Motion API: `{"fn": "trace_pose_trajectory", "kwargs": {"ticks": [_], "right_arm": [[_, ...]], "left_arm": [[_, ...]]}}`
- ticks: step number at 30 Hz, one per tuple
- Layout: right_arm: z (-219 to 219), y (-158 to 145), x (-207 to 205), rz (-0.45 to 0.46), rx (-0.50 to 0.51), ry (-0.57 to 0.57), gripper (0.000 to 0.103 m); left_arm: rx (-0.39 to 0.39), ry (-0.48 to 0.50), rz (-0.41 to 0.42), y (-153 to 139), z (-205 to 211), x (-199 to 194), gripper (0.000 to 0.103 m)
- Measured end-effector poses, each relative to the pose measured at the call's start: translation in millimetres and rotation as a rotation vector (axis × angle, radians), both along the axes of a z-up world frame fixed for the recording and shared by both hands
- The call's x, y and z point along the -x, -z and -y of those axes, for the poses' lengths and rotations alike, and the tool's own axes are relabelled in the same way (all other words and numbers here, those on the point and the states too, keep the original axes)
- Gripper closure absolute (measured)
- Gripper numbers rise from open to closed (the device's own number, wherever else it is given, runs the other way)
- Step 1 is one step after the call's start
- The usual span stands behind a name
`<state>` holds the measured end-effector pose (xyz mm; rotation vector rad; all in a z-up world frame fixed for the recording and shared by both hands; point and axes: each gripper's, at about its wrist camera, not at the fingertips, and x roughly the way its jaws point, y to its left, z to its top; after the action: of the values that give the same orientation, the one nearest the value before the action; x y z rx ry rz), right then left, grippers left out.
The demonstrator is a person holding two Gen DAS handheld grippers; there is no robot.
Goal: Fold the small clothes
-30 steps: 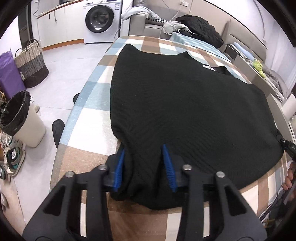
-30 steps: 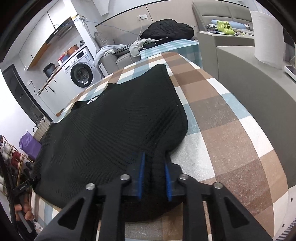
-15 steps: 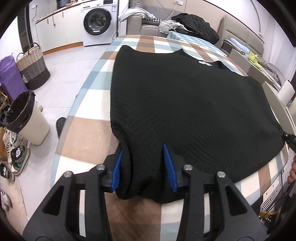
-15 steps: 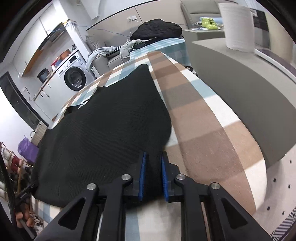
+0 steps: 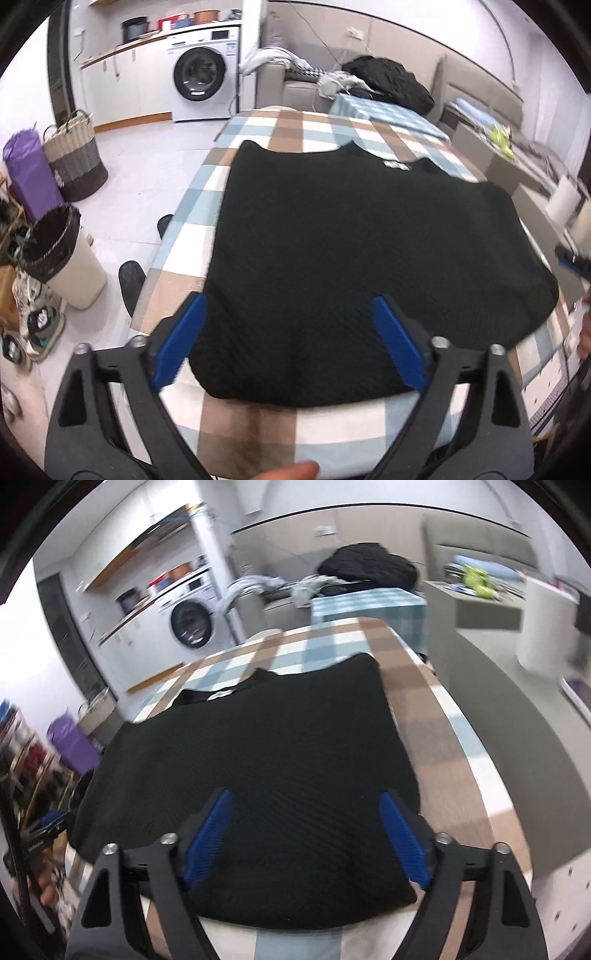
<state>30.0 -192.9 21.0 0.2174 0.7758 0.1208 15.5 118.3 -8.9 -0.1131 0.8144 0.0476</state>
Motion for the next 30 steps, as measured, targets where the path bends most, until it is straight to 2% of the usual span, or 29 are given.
{"fn": "trace_pose_trajectory", "kwargs": {"ticks": [4, 9, 14, 16, 18, 22, 27, 30], "right_arm": [[10.5, -11.9, -12.6, -0.014, 0.023, -0.022, 0.015], [44.2, -47.8, -22.5, 0.034, 0.051, -0.016, 0.015], [79.3, -81.6, -28.6, 0.092, 0.143, 0.054, 0.010], [85.1, -84.7, -23.8, 0.108, 0.136, 0.081, 0.008], [79.0, -76.8, -19.6, 0.104, 0.094, 0.058, 0.007], [46.4, -49.9, -13.6, 0.076, 0.073, -0.001, 0.007], [4.7, -9.7, -15.2, 0.006, -0.001, -0.084, 0.007], [-21.4, 10.8, -24.0, -0.051, 0.019, -0.119, 0.007]], "left_arm": [[0.012, 0.023, 0.009, -7.6, 11.1, -1.2, 0.001], [0.050, 0.016, 0.028, -21.3, 18.7, -8.5, 0.001], [0.053, 0.017, 0.058, -39.4, 27.0, -19.2, 0.001], [0.045, 0.024, 0.061, -41.8, 30.7, -23.1, 0.001], [0.034, 0.026, 0.065, -42.3, 34.2, -26.3, 0.001], [0.022, 0.039, 0.065, -36.7, 41.0, -30.6, 0.001], [0.019, 0.054, 0.054, -17.1, 47.3, -35.7, 0.001], [0.003, 0.072, 0.020, -3.4, 51.6, -43.8, 0.001]]}}
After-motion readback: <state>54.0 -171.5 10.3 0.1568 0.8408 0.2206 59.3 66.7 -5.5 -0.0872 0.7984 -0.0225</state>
